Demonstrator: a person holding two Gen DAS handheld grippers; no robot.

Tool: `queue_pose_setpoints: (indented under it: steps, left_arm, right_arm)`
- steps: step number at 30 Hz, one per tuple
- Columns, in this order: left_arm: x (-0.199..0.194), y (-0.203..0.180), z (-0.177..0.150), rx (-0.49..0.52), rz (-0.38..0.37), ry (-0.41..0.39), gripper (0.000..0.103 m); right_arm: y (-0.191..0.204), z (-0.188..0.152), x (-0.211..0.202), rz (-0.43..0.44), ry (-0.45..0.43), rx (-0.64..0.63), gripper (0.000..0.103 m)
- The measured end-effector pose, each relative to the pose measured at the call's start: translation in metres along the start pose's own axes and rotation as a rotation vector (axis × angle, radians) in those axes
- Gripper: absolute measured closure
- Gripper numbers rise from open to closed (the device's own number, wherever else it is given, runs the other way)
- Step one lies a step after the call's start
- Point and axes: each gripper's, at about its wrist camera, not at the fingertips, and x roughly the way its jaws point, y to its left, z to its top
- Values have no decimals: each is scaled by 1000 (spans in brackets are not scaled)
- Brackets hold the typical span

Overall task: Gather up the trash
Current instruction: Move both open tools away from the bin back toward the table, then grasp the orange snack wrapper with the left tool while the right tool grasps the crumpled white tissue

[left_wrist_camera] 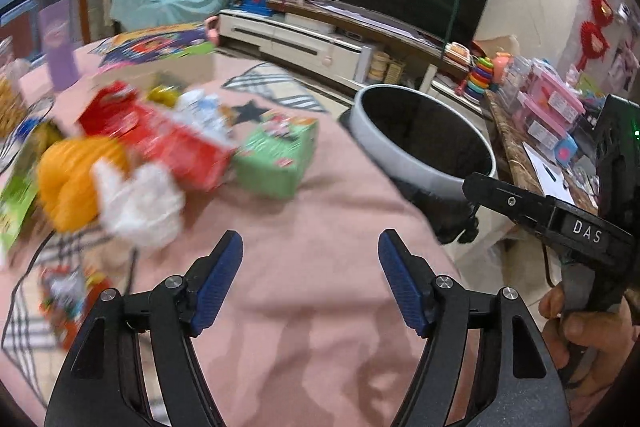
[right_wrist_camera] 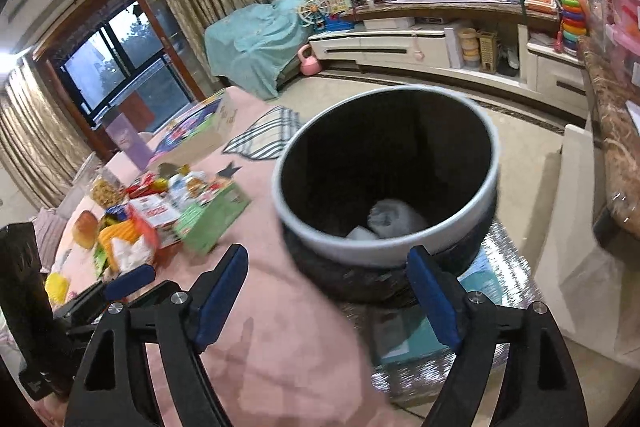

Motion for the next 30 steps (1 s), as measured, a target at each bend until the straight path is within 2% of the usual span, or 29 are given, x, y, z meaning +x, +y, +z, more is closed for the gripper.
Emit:
queue_pose_setpoints:
  steps: [13, 30]
  left_arm:
    - [-52, 71, -43, -125, 106, -37, 31]
    - [-84, 137, -66, -232, 219, -63, 28]
  right_arm:
    - [68, -32, 19, 77, 52, -48, 19]
    - [134, -56, 43, 186, 114, -110, 19]
